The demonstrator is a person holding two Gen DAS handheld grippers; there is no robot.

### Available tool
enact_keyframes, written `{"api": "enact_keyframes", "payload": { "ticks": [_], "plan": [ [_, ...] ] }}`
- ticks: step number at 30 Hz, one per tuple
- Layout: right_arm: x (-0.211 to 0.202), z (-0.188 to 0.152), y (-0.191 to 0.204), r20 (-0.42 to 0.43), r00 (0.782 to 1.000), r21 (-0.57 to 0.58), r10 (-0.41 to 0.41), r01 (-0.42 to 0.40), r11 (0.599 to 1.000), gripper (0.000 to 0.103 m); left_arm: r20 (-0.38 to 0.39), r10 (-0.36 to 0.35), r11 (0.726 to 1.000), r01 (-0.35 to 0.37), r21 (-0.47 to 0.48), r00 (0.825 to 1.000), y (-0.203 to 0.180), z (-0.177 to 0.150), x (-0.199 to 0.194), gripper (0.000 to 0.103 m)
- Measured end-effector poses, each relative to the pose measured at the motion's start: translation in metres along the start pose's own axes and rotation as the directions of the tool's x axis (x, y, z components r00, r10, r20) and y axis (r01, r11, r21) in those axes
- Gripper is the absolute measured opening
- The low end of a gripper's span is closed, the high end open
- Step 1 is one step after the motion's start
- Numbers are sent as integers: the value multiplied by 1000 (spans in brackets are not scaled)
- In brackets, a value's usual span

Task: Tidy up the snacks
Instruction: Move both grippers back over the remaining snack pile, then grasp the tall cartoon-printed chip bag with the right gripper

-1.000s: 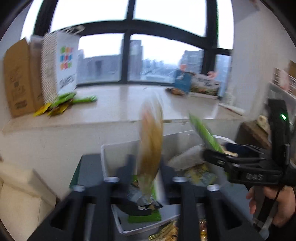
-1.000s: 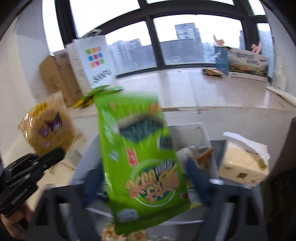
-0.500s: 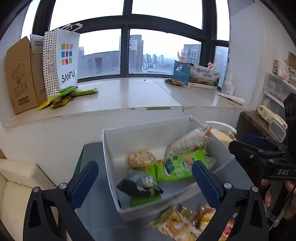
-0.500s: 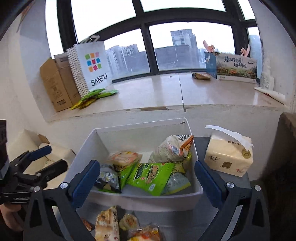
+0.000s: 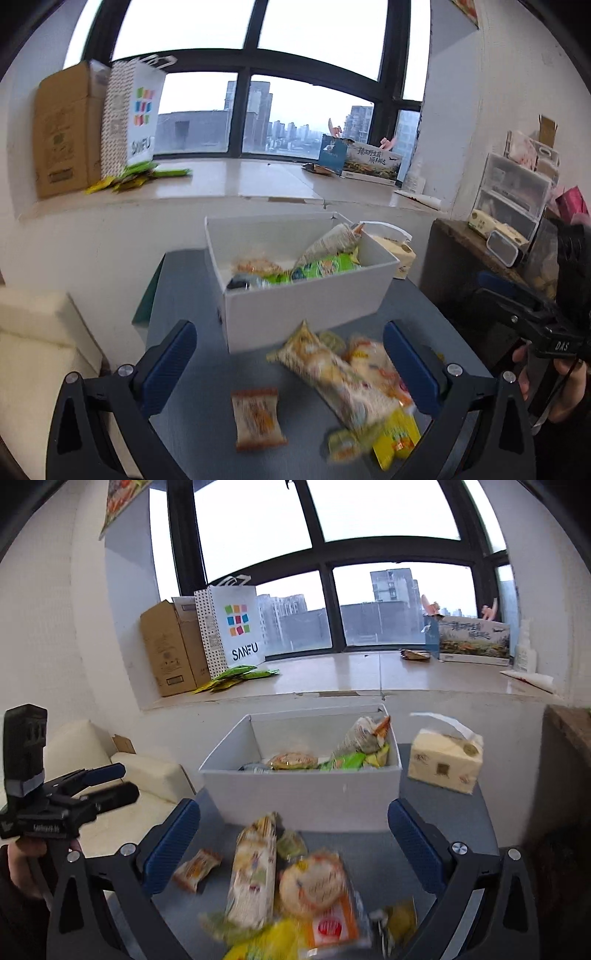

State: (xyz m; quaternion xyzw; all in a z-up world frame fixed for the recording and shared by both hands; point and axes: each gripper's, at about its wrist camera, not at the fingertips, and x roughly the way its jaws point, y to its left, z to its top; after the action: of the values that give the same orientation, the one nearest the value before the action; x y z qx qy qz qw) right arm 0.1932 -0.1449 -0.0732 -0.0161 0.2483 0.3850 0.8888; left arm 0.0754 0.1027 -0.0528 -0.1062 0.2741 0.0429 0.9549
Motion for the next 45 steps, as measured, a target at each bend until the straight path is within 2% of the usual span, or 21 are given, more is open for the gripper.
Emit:
{"api": "enact_keyframes", "payload": {
  "ticks": [4, 11, 19, 21, 23, 24, 32, 33, 36, 37, 38, 39, 40, 43, 45],
  "plan": [
    [-30, -30, 2, 18, 1000, 31, -21, 20, 999, 103, -13, 16, 999, -17, -47, 1000, 6, -25, -21, 103],
    [-32, -69, 2, -70, 997, 68, -14, 19, 998, 103, -31, 30, 997, -32, -68, 999, 7, -48, -33, 103],
    [18, -79, 34, -220, 975, -25, 37, -43, 999, 103, -54, 36, 997, -39, -63, 998, 5, -53, -29, 103],
    [33, -78, 36, -232, 971, -9, 58, -62, 998, 103, -58, 37, 997, -40, -61, 998, 6, -55, -29, 103],
    [53, -75, 36, -270, 957, 21, 105, -103, 994, 103, -64, 43, 997, -47, -62, 997, 8, -57, -29, 103],
    [65, -72, 36, -297, 949, 18, 105, -104, 994, 103, -64, 44, 997, -49, -66, 997, 9, -58, -30, 103],
    [128, -60, 51, -364, 931, -109, 41, -86, 990, 103, -76, 52, 992, -61, -111, 996, 24, -62, -32, 103],
    [135, -61, 53, -376, 925, -111, 62, -112, 988, 103, -79, 49, 992, -58, -112, 996, 24, -63, -31, 103],
    [156, -66, 54, -436, 898, -105, 63, -120, 987, 103, -92, 57, 992, -67, -106, 994, 26, -64, -28, 103],
    [163, -68, 54, -454, 889, -102, 66, -125, 987, 97, -96, 56, 992, -66, -107, 994, 26, -65, -27, 103],
    [169, -71, 54, -475, 877, -100, 73, -137, 986, 68, -102, 55, 992, -66, -108, 993, 27, -66, -26, 103],
    [173, -74, 54, -490, 869, -104, 74, -143, 984, 45, -109, 55, 992, -67, -109, 992, 27, -68, -24, 103],
    [177, -78, 54, -504, 863, -136, 27, -110, 985, 33, -113, 56, 992, -68, -107, 992, 27, -69, -23, 103],
    [173, -81, 51, -509, 857, -95, 83, -152, 984, 32, -124, 61, 992, -74, -103, 990, 28, -71, -20, 103],
    [161, -78, 49, -467, 880, -96, 87, -148, 984, 32, -134, 60, 992, -74, -104, 989, 29, -73, -16, 103]
  ]
}}
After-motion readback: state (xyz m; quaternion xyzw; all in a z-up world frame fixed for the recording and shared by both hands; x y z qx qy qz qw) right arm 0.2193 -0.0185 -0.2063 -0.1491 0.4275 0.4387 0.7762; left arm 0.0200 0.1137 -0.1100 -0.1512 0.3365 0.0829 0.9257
